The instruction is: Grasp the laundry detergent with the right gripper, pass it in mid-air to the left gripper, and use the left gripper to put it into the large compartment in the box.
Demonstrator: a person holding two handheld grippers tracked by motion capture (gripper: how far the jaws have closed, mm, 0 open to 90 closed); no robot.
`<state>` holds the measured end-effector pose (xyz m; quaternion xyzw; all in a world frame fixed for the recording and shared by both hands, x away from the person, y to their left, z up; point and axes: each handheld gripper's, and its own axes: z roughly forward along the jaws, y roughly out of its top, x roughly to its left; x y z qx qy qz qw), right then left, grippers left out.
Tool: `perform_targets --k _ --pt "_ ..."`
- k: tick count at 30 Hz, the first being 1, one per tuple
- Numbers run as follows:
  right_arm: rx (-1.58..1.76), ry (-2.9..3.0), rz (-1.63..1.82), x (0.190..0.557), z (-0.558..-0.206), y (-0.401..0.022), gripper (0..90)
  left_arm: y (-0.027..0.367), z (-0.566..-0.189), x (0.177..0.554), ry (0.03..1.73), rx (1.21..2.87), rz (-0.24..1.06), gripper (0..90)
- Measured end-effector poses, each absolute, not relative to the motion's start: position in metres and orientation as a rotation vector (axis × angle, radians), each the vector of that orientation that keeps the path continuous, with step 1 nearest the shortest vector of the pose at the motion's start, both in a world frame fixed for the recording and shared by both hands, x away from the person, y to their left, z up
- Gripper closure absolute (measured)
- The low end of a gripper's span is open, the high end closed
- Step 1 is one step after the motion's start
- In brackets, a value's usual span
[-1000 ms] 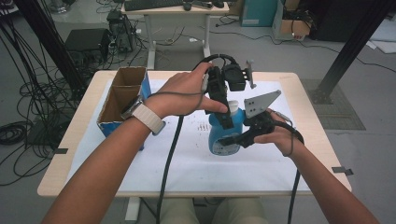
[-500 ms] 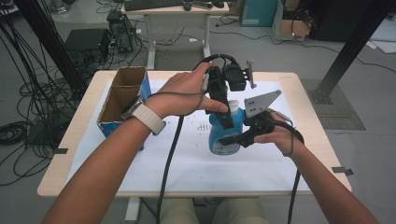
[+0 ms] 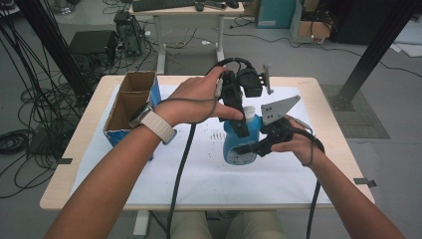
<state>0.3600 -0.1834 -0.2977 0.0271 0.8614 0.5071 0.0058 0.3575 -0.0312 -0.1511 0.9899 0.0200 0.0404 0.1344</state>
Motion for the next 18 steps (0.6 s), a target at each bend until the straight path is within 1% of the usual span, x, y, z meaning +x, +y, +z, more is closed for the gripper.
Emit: perform_targets --k 18 --pt "0.084 2.697 1.584 0.3599 -0.2977 -0.1834 42.7 -0.0304 -0.1506 0.3568 0.055 2.869 0.123 6.0"
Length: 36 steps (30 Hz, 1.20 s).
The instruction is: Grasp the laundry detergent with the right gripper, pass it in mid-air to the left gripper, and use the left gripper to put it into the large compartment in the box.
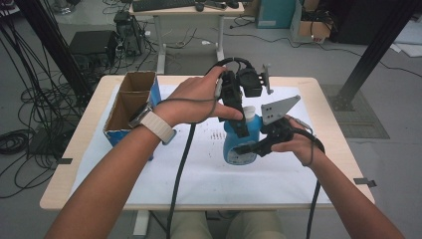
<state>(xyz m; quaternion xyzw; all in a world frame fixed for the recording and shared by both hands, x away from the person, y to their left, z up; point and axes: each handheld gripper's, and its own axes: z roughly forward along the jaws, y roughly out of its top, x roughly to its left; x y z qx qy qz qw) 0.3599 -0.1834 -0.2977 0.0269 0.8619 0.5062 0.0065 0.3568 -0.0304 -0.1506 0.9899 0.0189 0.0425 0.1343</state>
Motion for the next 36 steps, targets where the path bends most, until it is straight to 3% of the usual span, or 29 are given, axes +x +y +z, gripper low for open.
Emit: perform_targets --k 36 --pt "0.091 2.698 1.585 0.3601 -0.2975 -0.1848 42.7 -0.0316 -0.1507 0.3555 0.053 2.874 0.121 6.2"
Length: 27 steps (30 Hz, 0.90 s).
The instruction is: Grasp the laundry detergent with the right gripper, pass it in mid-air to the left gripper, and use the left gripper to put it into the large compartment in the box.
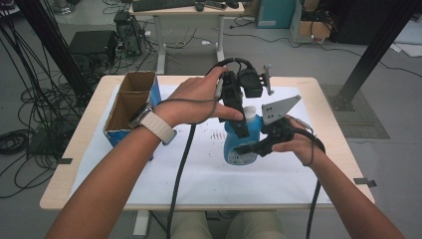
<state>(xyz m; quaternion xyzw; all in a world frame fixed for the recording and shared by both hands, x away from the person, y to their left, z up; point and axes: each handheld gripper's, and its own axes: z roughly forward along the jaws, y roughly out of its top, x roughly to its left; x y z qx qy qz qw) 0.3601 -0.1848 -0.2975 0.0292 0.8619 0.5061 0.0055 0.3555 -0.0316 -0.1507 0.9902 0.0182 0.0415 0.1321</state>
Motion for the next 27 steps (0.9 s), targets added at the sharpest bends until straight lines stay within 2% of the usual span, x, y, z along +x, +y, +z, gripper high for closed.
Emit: perform_targets --k 27 --pt "0.107 2.717 1.59 0.3596 -0.298 -0.1844 42.7 -0.0305 -0.1507 0.3563 0.053 2.873 0.12 6.3"
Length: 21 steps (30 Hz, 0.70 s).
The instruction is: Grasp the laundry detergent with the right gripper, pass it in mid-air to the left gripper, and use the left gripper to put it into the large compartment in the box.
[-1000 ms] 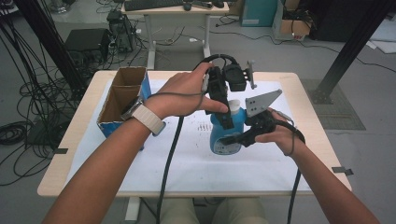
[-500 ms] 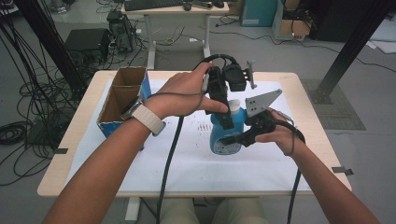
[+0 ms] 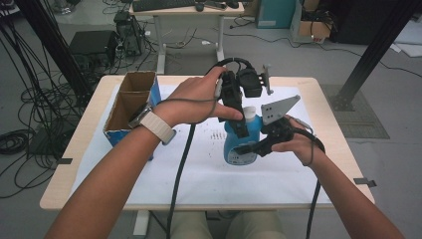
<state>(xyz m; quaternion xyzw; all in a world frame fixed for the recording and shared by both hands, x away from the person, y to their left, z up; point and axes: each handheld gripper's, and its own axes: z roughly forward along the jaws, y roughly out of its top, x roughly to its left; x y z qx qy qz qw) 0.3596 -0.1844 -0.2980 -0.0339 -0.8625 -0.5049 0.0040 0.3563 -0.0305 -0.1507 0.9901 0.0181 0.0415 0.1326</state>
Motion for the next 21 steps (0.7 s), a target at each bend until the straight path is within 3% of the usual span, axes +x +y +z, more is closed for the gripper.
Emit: perform_targets --k 21 --pt "-0.111 -2.696 -1.582 0.3598 -0.2979 -0.1846 42.7 -0.03 -0.1505 0.3559 0.055 2.872 0.12 6.4"
